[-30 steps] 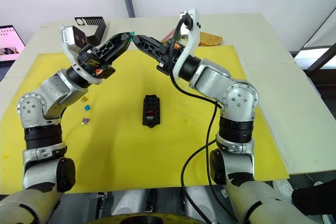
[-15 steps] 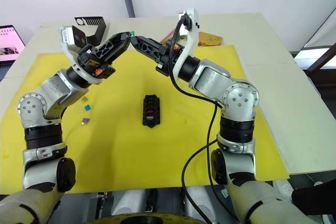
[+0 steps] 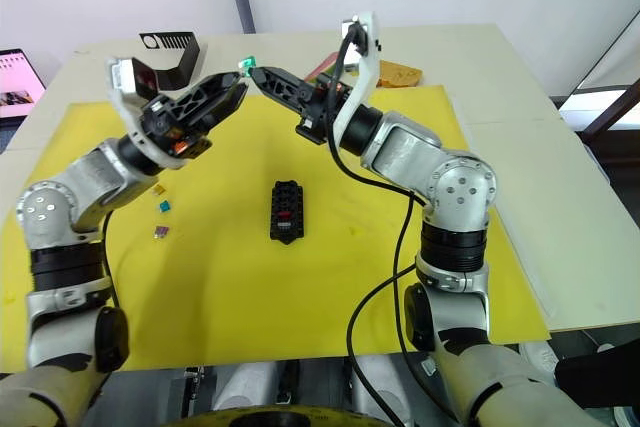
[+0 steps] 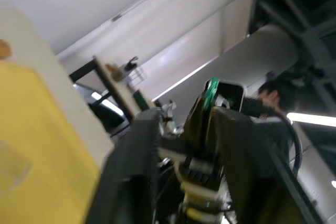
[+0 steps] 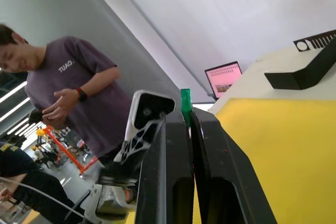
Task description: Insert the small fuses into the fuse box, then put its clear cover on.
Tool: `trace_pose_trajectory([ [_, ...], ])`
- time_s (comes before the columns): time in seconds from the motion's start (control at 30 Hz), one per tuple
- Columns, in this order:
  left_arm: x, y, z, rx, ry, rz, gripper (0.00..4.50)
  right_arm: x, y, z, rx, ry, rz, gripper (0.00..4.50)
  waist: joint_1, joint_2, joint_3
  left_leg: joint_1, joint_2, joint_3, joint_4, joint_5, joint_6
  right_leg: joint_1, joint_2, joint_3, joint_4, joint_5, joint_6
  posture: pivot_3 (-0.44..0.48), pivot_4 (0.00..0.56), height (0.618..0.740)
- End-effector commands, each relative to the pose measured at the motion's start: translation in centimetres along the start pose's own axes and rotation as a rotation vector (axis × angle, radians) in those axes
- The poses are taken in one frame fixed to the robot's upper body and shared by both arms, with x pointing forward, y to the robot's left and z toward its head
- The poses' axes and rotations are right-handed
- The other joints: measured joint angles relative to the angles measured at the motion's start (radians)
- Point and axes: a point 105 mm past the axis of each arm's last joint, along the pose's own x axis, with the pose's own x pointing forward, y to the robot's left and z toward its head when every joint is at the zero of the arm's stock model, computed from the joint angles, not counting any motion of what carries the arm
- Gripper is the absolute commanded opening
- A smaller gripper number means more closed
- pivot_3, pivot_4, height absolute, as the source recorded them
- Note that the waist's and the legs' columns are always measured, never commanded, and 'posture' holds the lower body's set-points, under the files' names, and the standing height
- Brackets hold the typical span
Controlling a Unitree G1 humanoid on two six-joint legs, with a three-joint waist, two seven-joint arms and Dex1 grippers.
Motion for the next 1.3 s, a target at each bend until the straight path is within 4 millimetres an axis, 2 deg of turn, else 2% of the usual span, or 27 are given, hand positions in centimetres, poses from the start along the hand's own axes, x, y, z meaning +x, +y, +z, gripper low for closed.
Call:
trace_pose_trajectory([
  [0.03,-1.7,-1.8,-0.4,0.149,0.126,-0.005,3.41,-0.6,1.6,0.5,-0.026,0.004,0.063,0.00,0.002,0.000,0.000,0.000,0.000,0.000,0.000,-0.001,0.001,0.000,0.000,0.000,-0.001,0.000,0.000,0.000,0.150,0.740],
  [0.1,-3.3,-1.5,-1.5,0.265,0.260,0.067,4.34,-1.1,1.7,0.2,-0.058,0.063,0.070,0.00,0.001,0.001,0.001,0.000,0.000,0.000,0.000,-0.002,0.004,0.001,0.000,0.000,-0.001,0.000,0.000,0.000,0.150,0.740],
  [0.13,-3.8,-1.3,-1.9,0.306,0.310,0.087,4.43,-1.3,1.7,0.1,-0.072,0.088,0.072,0.00,0.002,0.002,0.001,0.000,0.000,0.000,0.000,-0.002,0.004,0.001,0.000,0.000,-0.002,0.000,0.000,0.000,0.150,0.740],
  [0.3,-5.9,1.1,-3.7,0.629,0.604,0.155,4.43,-2.0,0.6,-2.7,-0.392,0.387,0.035,0.00,0.011,0.007,0.004,0.000,0.000,0.000,-0.001,-0.003,0.005,0.002,-0.001,0.000,-0.004,-0.001,-0.001,0.000,0.150,0.740],
  [0.47,-5.6,3.0,-5.0,0.905,0.776,0.077,4.43,-2.1,-1.1,-5.6,-0.739,0.647,0.071,0.00,0.008,0.007,0.005,0.000,0.000,0.000,-0.001,-0.003,0.006,0.001,0.000,0.000,-0.004,0.000,-0.001,0.000,0.150,0.740],
  [0.57,-4.9,3.8,-5.9,0.996,0.823,0.017,4.43,-2.2,-1.5,-6.6,-0.831,0.733,0.119,0.00,0.008,0.007,0.005,-0.001,0.000,0.000,-0.002,-0.004,0.007,0.001,-0.001,0.000,-0.005,0.000,0.000,0.000,0.150,0.740],
  [0.7,-4.1,4.7,-6.5,1.069,0.840,-0.024,4.43,-2.0,-2.0,-7.6,-0.929,0.811,0.151,0.00,0.010,0.007,0.006,-0.002,0.000,0.000,-0.001,-0.004,0.008,0.000,-0.001,0.000,-0.005,0.000,0.000,0.000,0.150,0.740],
  [0.87,-4.1,5.3,-7.2,1.071,0.884,-0.052,4.43,-1.7,-2.9,-8.3,-0.980,0.868,0.159,0.00,0.009,0.006,0.006,-0.002,0.000,0.000,0.000,-0.005,0.008,0.000,-0.001,0.000,-0.005,0.000,0.000,0.000,0.150,0.740],
  [1.3,-3.1,5.9,-6.8,1.083,0.859,-0.035,4.43,-1.6,-4.0,-9.3,-1.017,0.955,0.184,0.00,0.010,0.006,0.006,-0.002,0.000,0.000,0.000,-0.005,0.008,0.000,-0.001,0.000,-0.004,0.000,0.000,0.000,0.150,0.740],
])
